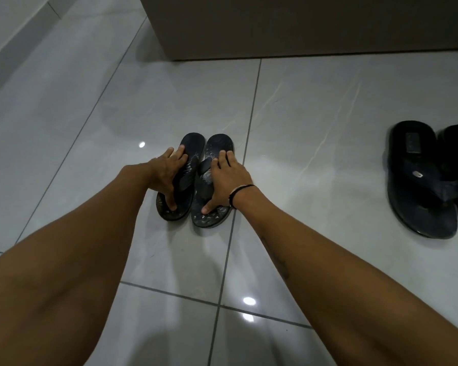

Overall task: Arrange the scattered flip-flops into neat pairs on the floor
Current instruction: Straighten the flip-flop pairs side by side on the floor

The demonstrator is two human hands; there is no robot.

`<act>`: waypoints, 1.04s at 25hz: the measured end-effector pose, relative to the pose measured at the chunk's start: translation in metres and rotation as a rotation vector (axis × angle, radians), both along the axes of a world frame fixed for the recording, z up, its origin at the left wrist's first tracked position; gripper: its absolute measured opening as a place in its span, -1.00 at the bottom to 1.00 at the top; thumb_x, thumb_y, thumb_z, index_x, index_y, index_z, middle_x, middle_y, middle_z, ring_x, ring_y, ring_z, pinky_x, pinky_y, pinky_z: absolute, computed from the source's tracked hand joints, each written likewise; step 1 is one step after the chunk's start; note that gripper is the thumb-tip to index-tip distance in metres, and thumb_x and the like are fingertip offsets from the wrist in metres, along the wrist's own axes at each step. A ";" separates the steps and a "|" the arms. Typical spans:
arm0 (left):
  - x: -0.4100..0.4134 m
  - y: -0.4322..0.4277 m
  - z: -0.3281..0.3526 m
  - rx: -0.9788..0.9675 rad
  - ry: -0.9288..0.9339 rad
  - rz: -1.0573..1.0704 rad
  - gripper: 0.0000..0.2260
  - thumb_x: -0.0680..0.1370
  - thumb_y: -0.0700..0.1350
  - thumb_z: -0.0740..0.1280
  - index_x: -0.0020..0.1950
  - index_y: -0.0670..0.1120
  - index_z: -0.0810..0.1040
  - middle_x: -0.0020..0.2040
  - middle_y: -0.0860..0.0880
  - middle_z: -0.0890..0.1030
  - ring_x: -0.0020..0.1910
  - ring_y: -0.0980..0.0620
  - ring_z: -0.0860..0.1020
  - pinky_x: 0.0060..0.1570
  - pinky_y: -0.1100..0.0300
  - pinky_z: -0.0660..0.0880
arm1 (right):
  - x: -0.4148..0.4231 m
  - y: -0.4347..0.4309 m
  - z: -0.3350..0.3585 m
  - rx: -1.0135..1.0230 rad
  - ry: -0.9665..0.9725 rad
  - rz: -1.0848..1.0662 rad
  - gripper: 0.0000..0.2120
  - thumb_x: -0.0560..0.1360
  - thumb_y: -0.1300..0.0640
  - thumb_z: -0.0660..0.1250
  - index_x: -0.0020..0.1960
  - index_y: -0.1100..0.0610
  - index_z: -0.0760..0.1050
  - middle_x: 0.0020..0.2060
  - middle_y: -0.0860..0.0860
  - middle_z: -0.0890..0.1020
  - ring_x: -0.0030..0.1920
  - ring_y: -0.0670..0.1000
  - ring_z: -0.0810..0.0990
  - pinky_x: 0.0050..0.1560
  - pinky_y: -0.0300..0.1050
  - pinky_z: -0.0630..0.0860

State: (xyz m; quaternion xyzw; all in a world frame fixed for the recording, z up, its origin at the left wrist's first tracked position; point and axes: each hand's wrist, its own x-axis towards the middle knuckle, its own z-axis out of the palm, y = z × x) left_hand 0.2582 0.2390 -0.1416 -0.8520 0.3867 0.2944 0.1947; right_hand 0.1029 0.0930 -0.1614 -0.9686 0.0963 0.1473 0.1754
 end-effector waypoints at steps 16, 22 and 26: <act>-0.155 -0.230 -0.003 -0.454 0.180 -0.203 0.30 0.22 0.56 0.40 0.66 0.04 -0.29 0.68 -0.03 -0.30 0.65 -0.05 -0.30 0.61 -0.18 -0.17 | -0.230 -0.285 0.014 0.004 -0.183 -0.354 -0.04 0.44 -0.14 0.41 0.69 0.07 0.02 0.68 0.10 0.05 0.69 0.13 -0.08 0.65 0.19 0.05; -0.278 -0.369 -0.008 -0.550 0.334 -0.300 0.30 0.23 0.47 0.50 0.68 -0.01 -0.20 0.68 -0.07 -0.29 0.65 -0.12 -0.27 0.63 -0.09 -0.08 | -0.334 -0.371 0.025 -0.048 0.121 -0.468 0.18 0.33 -0.04 0.54 0.69 0.12 -0.14 0.68 0.17 -0.11 0.68 0.21 -0.14 0.65 0.11 0.01; -0.310 -0.401 -0.021 -0.422 0.124 -0.406 0.31 0.21 0.41 0.54 0.68 -0.04 -0.17 0.69 -0.10 -0.25 0.65 -0.17 -0.29 0.61 -0.23 -0.13 | -0.345 -0.389 0.015 -0.052 0.178 -0.420 0.22 0.32 0.01 0.61 0.69 0.10 -0.14 0.68 0.12 -0.15 0.67 0.20 -0.19 0.64 0.11 0.03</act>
